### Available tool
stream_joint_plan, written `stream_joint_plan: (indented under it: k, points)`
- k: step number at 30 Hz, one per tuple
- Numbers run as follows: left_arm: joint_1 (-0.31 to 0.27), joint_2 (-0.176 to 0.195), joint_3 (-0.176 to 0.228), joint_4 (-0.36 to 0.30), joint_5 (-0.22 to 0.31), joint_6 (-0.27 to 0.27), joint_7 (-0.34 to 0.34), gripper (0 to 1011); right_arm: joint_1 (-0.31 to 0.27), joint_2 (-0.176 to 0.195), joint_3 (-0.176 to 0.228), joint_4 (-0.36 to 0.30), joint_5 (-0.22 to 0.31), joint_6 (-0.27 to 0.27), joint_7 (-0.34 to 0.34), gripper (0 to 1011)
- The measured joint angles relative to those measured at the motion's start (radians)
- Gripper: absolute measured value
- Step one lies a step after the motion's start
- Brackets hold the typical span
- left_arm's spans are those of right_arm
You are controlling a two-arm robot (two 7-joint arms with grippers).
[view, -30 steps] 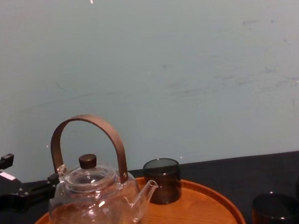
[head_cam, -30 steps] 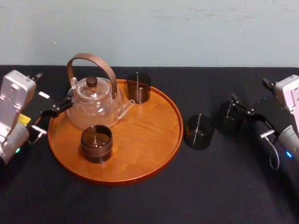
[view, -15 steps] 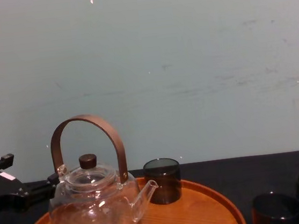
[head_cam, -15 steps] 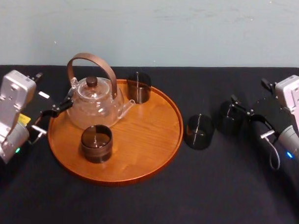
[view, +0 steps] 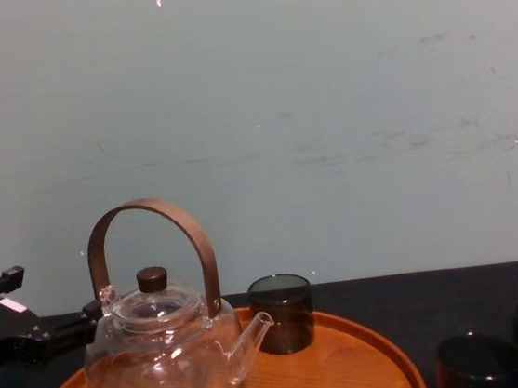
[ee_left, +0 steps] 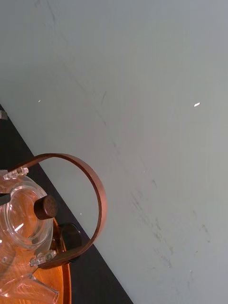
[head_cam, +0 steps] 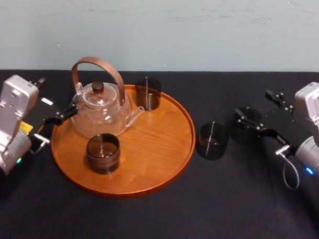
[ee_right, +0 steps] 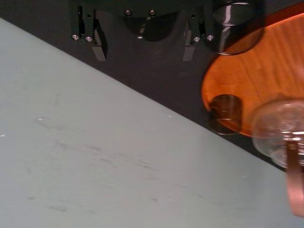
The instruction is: Pick up the glass from the table and place it on the tray.
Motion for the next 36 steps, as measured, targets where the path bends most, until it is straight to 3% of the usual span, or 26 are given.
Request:
stream_joint_plan:
  k: [7,17,30,36]
  points:
    - [0.0,0.0,0.0,0.0,0.0,0.0,0.0,1001,-0.025,0.004,0.004,-0.036,0.043,0.037,0.088,1002]
    - [0.0,0.0,0.0,0.0,0.0,0.0,0.0,1001,-0.025,-0.026,-0.01,-0.022,0.076,0.08,0.186,1002]
    - [0.0,0.0,0.0,0.0,0.0,0.0,0.0,1001,-0.021,-0.061,-0.017,0.003,0.073,0.116,0.244,1002]
    - [0.0,0.0,0.0,0.0,0.0,0.0,0.0,1001,-0.03,-0.07,0.0,0.002,0.06,0.127,0.248,1002]
